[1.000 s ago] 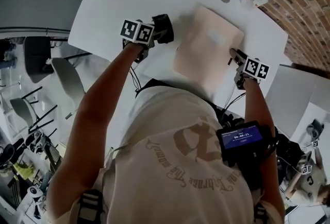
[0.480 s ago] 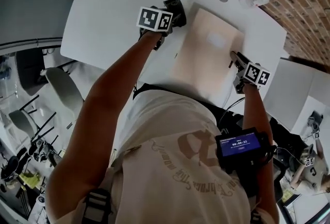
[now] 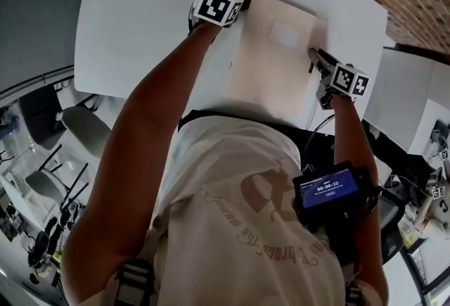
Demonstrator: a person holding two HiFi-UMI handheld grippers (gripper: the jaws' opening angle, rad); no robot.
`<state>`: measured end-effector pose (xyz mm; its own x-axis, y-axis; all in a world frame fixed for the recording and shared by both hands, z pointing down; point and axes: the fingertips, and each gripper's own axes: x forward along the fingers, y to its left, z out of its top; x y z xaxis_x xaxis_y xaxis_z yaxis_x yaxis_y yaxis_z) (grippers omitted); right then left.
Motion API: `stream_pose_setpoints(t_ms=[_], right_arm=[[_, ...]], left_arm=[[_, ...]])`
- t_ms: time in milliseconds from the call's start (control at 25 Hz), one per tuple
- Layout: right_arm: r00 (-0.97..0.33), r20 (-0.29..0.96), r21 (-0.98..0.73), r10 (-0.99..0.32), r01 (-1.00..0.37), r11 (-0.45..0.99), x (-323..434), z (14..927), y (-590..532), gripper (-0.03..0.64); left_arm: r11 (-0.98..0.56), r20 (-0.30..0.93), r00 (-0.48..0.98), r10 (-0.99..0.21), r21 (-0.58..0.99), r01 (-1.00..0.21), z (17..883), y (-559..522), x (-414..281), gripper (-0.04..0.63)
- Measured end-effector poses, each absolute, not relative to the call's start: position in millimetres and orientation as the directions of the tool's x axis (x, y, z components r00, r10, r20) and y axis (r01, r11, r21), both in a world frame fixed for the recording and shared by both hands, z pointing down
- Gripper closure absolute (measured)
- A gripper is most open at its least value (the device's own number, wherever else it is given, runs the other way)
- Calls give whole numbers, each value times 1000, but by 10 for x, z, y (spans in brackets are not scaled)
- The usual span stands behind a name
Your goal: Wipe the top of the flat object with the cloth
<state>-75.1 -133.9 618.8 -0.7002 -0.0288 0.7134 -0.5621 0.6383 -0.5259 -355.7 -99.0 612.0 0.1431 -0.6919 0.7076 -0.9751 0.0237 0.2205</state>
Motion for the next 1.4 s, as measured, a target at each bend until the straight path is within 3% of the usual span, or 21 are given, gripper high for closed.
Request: stream_pose_setpoints(t_ms=[200, 400, 1400], right_arm=[[-705, 708, -530, -46, -574, 625, -749, 6186, -1337, 438], [-705, 707, -528, -58, -581, 619, -723, 6201, -1325, 439], [-657, 749, -475, -85, -622, 623, -725, 6189, -1340, 443]], left_arm=[[-91, 617, 331, -715, 386, -918, 6038, -1031, -3286, 494], [-152, 619, 432, -656, 453, -879, 6027, -784, -3135, 495], [-414, 680, 547, -487, 372, -831, 6005, 578, -2402, 495]])
